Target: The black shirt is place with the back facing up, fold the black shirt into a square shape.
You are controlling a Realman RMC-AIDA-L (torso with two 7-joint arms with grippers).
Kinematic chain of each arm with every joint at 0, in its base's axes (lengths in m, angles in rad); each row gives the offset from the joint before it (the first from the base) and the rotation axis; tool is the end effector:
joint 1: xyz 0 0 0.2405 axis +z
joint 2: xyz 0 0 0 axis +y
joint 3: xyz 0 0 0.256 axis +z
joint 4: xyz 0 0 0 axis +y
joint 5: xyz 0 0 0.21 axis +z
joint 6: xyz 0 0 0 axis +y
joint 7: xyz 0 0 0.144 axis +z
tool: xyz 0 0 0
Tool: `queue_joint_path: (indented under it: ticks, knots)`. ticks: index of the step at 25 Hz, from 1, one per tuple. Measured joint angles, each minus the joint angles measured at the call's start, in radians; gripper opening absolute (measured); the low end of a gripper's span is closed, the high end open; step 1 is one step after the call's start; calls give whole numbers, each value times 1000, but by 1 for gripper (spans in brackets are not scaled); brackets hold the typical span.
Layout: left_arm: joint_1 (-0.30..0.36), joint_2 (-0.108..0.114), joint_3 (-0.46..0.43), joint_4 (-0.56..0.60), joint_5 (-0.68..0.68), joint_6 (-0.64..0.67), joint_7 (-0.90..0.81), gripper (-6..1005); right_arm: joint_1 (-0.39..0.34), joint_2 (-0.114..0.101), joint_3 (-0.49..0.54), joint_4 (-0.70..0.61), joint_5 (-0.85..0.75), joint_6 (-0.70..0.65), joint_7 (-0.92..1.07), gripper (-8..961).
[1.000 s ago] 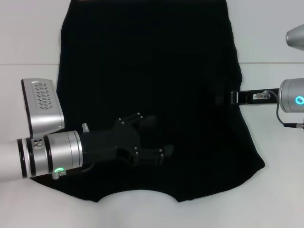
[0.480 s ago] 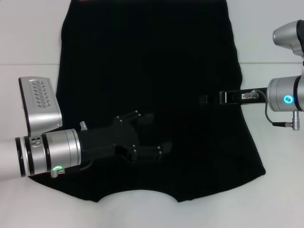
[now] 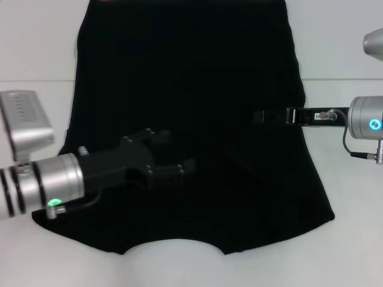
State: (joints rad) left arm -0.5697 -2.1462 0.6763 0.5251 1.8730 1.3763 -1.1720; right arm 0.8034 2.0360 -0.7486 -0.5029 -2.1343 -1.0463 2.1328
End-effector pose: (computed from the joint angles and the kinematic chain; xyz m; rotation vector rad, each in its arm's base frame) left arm -0.2473 0.3449 -0.0389 -2.5775 -0.5280 -0.7887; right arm 0.2339 0.4298 -0.0129 -2.2817 1.4019 0.5030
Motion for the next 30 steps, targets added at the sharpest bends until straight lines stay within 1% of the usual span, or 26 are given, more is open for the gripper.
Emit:
queue_joint_path:
  ticks: [3, 6, 9, 11, 13, 15, 20, 24, 26, 30]
  knots:
    - [22, 8, -51, 20, 1, 22, -43, 948, -18, 1, 0, 0, 56, -21, -56, 643]
    - [63, 11, -93, 74, -1, 59, -91, 948, -31, 13, 1, 1, 100, -39, -129, 642]
    - [104, 13, -121, 143, 8, 69, -179, 947, -40, 32, 0, 1, 135, -43, -203, 641]
    - [127, 18, -143, 186, 27, 66, -239, 947, -41, 39, 0, 1, 142, -40, -223, 640]
    - [148, 21, -191, 225, 66, 70, -287, 947, -39, 44, -1, 1, 144, -34, -229, 639]
    - [165, 22, -249, 258, 107, 75, -318, 948, -35, 47, -1, 1, 144, -27, -229, 638]
    - [195, 23, -350, 288, 195, 60, -368, 947, -28, 51, 0, 1, 145, -14, -230, 638]
    - [206, 23, -379, 288, 239, 39, -384, 948, -26, 53, -4, 1, 155, -10, -230, 637]
    - [211, 23, -391, 289, 301, 25, -405, 948, -25, 53, -5, 1, 158, -10, -230, 637]
    - [210, 23, -393, 290, 377, 27, -418, 948, -24, 52, -3, 1, 159, -10, -230, 637]
